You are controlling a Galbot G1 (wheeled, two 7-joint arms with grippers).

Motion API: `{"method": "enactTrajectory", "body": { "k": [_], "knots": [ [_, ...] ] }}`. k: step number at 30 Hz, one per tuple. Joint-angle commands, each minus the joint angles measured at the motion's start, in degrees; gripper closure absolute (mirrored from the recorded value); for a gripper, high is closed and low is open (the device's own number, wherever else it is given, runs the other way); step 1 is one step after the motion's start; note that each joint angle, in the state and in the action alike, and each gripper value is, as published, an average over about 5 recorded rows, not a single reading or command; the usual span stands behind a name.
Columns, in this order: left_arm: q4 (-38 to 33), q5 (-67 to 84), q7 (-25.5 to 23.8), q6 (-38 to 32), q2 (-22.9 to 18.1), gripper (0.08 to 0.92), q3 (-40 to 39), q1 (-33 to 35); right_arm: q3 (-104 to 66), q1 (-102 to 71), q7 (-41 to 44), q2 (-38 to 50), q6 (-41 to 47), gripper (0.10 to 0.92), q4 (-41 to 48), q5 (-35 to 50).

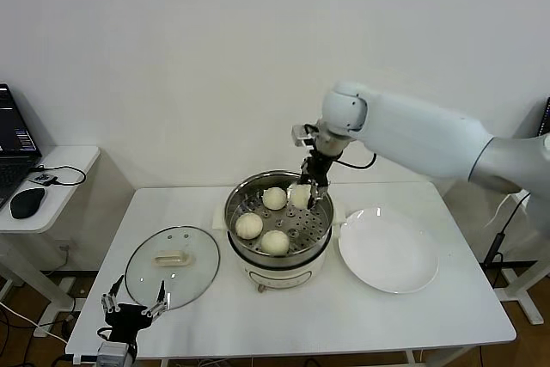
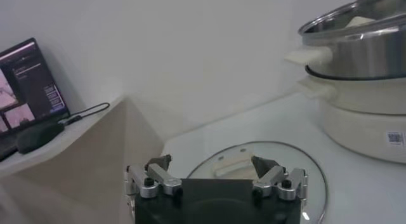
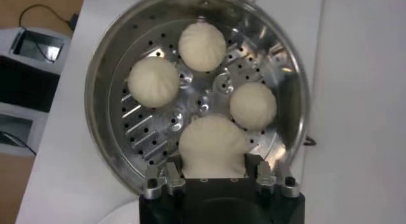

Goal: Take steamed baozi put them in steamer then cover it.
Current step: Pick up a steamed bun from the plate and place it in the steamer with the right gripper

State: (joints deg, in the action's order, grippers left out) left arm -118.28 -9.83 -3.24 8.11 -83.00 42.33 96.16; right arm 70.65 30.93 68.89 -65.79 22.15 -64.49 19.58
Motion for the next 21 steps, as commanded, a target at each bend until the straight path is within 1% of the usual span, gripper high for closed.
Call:
{"method": "enactTrajectory", "body": {
  "k": [1,16,19,21],
  "knots": [
    [0.25,0.47,0.01,0.09,0.02,0.177,-0.08,-0.12,0.94,-4.64,-1.43,-1.82,0.36,0.423,0.74,-3.81],
    [1.29,0.63,-0.06,0.17,-0.37,0.177,-0.61,-0.83,0.30,-6.77,-3.36,-3.04,0.33,0.421,3.01,-4.71],
    [1.27,0.64,-0.10,0.20,-0.51,0.177,-0.62,-0.93,0.00,-6.44,-3.66,-2.71,0.58,0.375,2.69,-4.47],
    [1.20,0.64,-0.15,0.23,-0.57,0.177,-0.63,-0.99,-0.25,-6.17,-3.71,-2.25,0.82,0.315,2.25,-4.25]
  ]
}}
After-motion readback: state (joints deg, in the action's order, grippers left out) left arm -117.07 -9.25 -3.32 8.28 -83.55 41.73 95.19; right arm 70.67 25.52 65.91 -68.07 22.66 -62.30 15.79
